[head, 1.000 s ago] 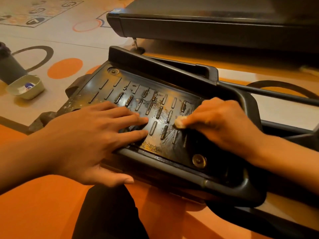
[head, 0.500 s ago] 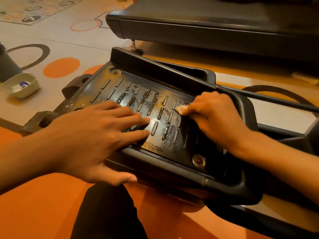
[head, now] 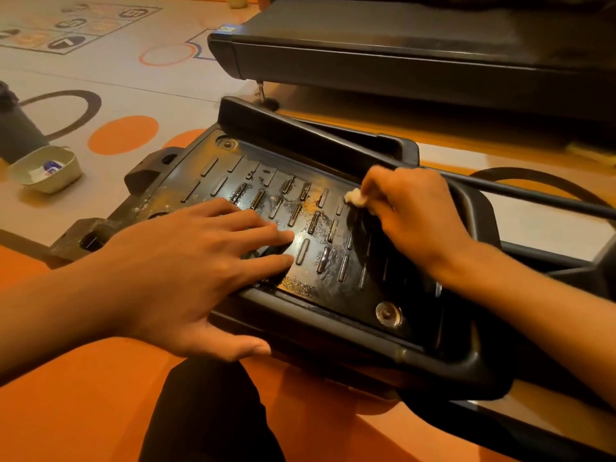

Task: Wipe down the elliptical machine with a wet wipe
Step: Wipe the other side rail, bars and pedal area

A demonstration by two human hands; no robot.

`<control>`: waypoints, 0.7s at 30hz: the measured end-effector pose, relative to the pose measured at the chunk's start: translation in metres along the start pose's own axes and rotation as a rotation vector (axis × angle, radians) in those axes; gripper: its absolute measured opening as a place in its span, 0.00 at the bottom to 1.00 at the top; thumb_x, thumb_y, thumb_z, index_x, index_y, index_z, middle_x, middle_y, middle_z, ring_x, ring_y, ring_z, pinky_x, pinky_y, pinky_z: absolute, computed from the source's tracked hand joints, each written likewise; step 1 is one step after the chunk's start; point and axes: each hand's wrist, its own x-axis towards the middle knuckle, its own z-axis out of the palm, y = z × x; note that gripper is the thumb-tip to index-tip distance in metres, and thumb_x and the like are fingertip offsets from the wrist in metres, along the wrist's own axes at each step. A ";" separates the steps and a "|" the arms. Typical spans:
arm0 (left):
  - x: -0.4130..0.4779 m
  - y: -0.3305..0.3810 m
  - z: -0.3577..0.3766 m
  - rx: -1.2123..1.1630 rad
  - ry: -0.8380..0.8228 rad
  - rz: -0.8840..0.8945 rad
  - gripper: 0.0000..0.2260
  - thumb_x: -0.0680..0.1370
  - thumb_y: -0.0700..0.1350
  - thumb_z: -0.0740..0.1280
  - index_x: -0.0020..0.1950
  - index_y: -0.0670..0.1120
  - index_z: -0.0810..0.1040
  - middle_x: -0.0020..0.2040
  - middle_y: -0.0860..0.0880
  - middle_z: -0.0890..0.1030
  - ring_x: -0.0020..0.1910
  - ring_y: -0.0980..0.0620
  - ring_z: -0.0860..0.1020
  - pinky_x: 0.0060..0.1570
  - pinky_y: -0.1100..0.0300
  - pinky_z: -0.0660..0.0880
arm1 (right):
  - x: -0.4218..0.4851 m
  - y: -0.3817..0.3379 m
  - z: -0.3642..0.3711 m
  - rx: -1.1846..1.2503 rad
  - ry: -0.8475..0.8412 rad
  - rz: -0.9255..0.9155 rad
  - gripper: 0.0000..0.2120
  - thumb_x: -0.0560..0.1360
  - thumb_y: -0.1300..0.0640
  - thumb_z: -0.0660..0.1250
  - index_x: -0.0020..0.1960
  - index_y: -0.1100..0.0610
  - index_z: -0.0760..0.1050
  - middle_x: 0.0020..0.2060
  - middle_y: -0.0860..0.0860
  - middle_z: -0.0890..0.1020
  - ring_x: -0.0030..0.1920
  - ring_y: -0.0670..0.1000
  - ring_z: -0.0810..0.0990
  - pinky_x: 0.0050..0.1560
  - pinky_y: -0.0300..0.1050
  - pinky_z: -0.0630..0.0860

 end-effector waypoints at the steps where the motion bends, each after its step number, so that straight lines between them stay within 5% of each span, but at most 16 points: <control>1: 0.000 0.000 0.000 0.001 -0.005 0.000 0.40 0.78 0.76 0.52 0.74 0.47 0.77 0.74 0.44 0.76 0.69 0.42 0.77 0.65 0.41 0.75 | 0.008 0.003 0.000 0.028 -0.006 0.025 0.04 0.77 0.65 0.72 0.51 0.60 0.82 0.37 0.54 0.84 0.38 0.53 0.81 0.40 0.40 0.74; 5: -0.001 -0.001 0.000 -0.003 0.002 -0.005 0.40 0.78 0.76 0.53 0.74 0.47 0.76 0.74 0.44 0.76 0.69 0.42 0.77 0.65 0.40 0.75 | -0.021 -0.015 -0.015 0.086 -0.039 -0.009 0.05 0.76 0.62 0.74 0.52 0.56 0.86 0.40 0.53 0.86 0.39 0.50 0.82 0.46 0.45 0.79; 9: 0.000 -0.001 0.002 -0.022 0.004 0.004 0.40 0.78 0.75 0.53 0.74 0.46 0.77 0.74 0.42 0.76 0.69 0.41 0.77 0.64 0.39 0.76 | -0.080 -0.046 -0.033 0.153 -0.233 -0.211 0.08 0.73 0.59 0.71 0.47 0.47 0.86 0.36 0.43 0.81 0.38 0.40 0.72 0.39 0.26 0.65; 12: 0.000 -0.001 0.002 -0.031 0.005 0.006 0.40 0.78 0.75 0.53 0.74 0.45 0.77 0.74 0.42 0.75 0.69 0.40 0.77 0.63 0.38 0.76 | -0.086 -0.033 -0.036 0.194 -0.345 -0.361 0.10 0.72 0.59 0.72 0.47 0.45 0.86 0.37 0.38 0.81 0.41 0.40 0.72 0.43 0.23 0.65; 17: 0.000 -0.002 0.003 -0.055 0.005 -0.002 0.40 0.78 0.75 0.54 0.73 0.45 0.77 0.75 0.42 0.75 0.69 0.40 0.77 0.62 0.37 0.76 | -0.100 0.001 -0.051 0.110 -0.452 -0.422 0.18 0.67 0.63 0.81 0.50 0.43 0.86 0.37 0.39 0.80 0.39 0.42 0.75 0.35 0.37 0.76; 21: 0.000 -0.001 0.003 -0.052 0.009 0.000 0.41 0.78 0.75 0.53 0.73 0.45 0.77 0.75 0.42 0.75 0.69 0.39 0.77 0.62 0.36 0.76 | -0.099 0.005 -0.046 0.214 -0.394 -0.440 0.10 0.75 0.60 0.75 0.53 0.46 0.86 0.39 0.41 0.80 0.40 0.43 0.75 0.35 0.46 0.78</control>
